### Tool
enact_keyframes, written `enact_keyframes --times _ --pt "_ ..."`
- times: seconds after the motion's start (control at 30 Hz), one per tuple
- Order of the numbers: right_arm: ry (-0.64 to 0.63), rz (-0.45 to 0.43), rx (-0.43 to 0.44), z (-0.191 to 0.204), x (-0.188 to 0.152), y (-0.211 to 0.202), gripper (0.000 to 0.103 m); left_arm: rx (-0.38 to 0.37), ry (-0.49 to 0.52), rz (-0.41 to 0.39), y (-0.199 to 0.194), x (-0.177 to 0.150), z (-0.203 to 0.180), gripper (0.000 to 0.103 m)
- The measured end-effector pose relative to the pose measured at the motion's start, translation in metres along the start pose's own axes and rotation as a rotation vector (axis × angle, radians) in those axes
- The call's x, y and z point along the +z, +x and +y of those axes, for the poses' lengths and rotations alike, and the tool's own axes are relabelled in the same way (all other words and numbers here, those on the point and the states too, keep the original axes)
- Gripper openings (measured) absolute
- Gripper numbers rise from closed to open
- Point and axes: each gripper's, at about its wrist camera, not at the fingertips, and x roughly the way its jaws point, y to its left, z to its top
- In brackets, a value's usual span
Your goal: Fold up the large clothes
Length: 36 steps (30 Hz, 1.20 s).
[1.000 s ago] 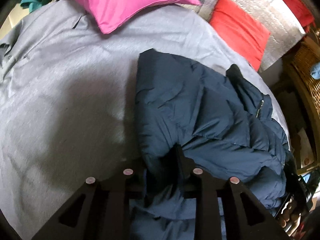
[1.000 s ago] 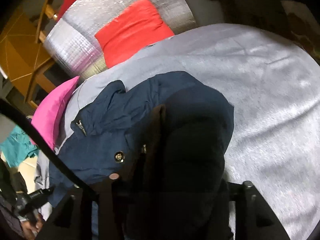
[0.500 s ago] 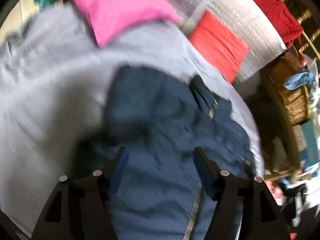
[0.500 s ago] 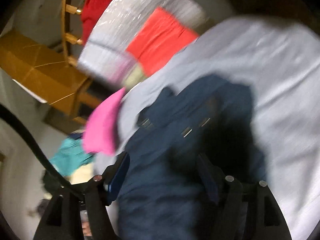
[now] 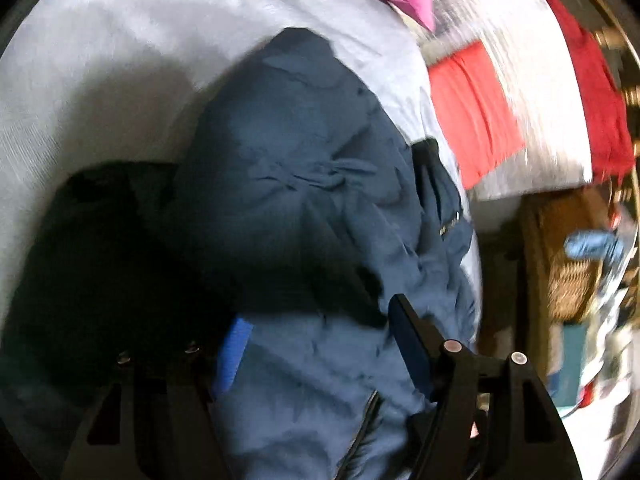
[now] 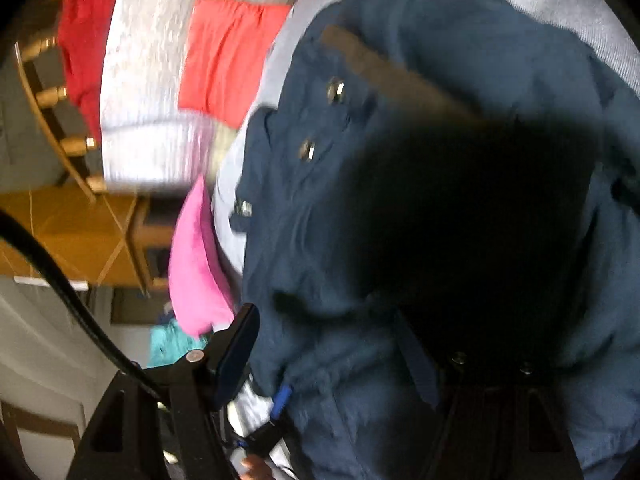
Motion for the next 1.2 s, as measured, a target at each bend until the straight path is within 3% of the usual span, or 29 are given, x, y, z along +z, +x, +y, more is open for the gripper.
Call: enact_keyframes --times 0.1,0.17,0.33,0.5,0.63,0.8,0.87,0.97,1.13,1.2 --pt "0.02 -0.035 0.009 -0.002 0.005 0.004 0.073 -0.012 -0.043 -0.027 0.004 0.005 0.003 0.062" --pt "0.039 -0.022 0.024 -0.002 0.006 0.006 0.072 0.032 -0.03 -0.039 0.008 0.005 0.001 0.05" --pt "0.029 0.084 -0.014 0.003 -0.011 -0.001 0.072 0.062 -0.021 -0.042 0.008 0.007 -0.001 0.047" --pt "0.042 0.034 -0.046 -0.007 -0.013 -0.002 0.07 0.067 -0.027 -0.04 0.012 0.008 -0.006 0.053" --pt "0.108 -0.074 -0.012 -0.019 0.011 -0.01 0.06 0.077 -0.003 -0.05 0.01 0.01 -0.008 0.052" --pt "0.129 -0.117 -0.013 -0.026 0.027 -0.011 0.034 0.09 0.035 -0.065 0.009 0.012 -0.011 0.036" --pt "0.088 -0.124 -0.038 -0.02 0.026 -0.013 0.03 0.092 0.053 -0.075 0.007 0.012 -0.013 0.026" --pt "-0.015 -0.149 -0.082 -0.001 0.021 -0.024 0.027 0.091 0.085 -0.086 -0.001 0.01 -0.021 0.021" --pt "-0.218 -0.202 -0.095 0.031 0.009 -0.048 0.027 0.098 0.186 -0.117 -0.024 -0.003 -0.038 0.019" --pt "-0.22 -0.187 -0.122 0.026 0.011 -0.044 0.027 0.121 0.223 -0.122 -0.025 -0.009 -0.041 0.019"
